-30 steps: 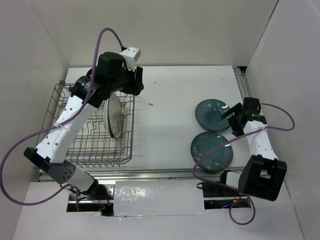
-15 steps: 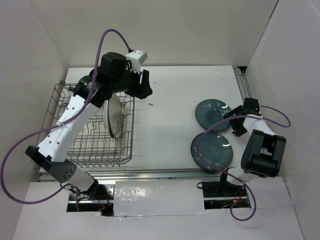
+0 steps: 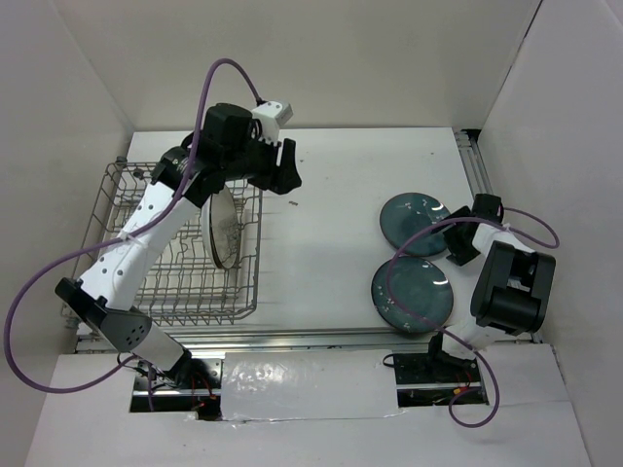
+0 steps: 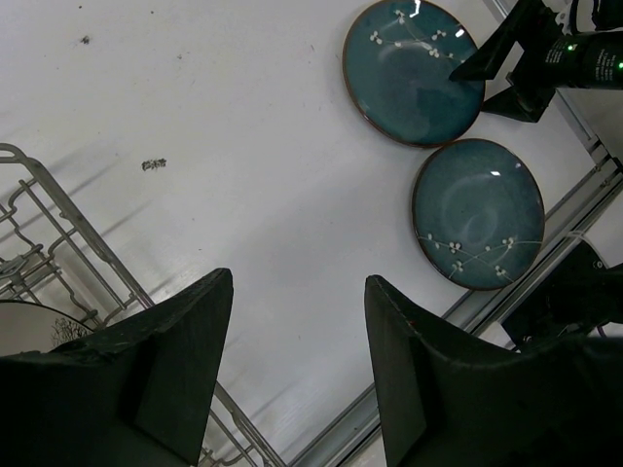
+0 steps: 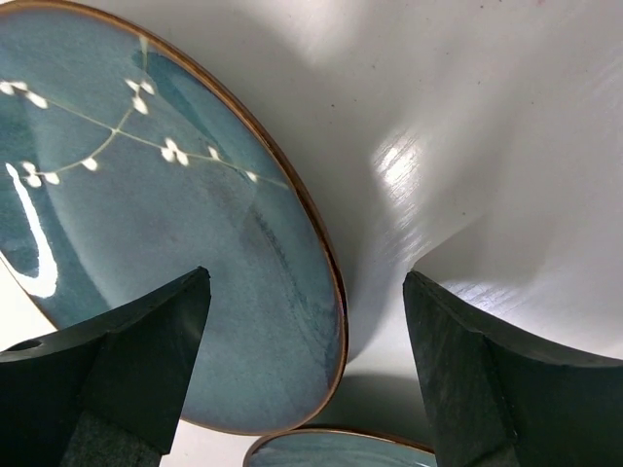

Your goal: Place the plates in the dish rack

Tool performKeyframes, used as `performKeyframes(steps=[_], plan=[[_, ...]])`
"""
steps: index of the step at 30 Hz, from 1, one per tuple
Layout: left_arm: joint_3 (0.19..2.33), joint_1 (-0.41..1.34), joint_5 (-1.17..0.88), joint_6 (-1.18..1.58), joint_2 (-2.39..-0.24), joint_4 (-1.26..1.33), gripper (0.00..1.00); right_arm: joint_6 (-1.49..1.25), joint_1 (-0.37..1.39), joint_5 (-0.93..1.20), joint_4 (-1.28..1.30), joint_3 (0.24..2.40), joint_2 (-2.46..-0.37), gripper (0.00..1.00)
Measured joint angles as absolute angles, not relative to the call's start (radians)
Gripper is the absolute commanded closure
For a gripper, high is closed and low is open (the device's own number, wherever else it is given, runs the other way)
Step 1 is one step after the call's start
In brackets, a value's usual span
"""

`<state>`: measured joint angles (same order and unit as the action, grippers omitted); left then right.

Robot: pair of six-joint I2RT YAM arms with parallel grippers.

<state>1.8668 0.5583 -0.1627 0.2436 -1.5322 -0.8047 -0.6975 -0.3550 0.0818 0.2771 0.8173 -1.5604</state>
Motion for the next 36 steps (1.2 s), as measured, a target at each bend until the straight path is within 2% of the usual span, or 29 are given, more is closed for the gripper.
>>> performKeyframes(steps=[14,27,31,36], plan=[[1.825,0.558,-0.178,0.266,-1.53,-0.786,0.3,-0.729,-0.374,0.129,0.199,0.776,-1.551,0.16],[1.813,0.558,-0.165,0.268,-1.519,-0.783,0.28,-0.82,-0.381,0.178,0.093,0.713,-1.535,0.28],[1.79,0.552,-0.162,0.268,-1.497,-0.784,0.28,-0.823,-0.38,0.177,0.093,0.71,-1.534,0.28],[1.772,0.538,-0.162,0.268,-1.485,-0.781,0.28,-0.821,-0.379,0.177,0.093,0.705,-1.534,0.38]])
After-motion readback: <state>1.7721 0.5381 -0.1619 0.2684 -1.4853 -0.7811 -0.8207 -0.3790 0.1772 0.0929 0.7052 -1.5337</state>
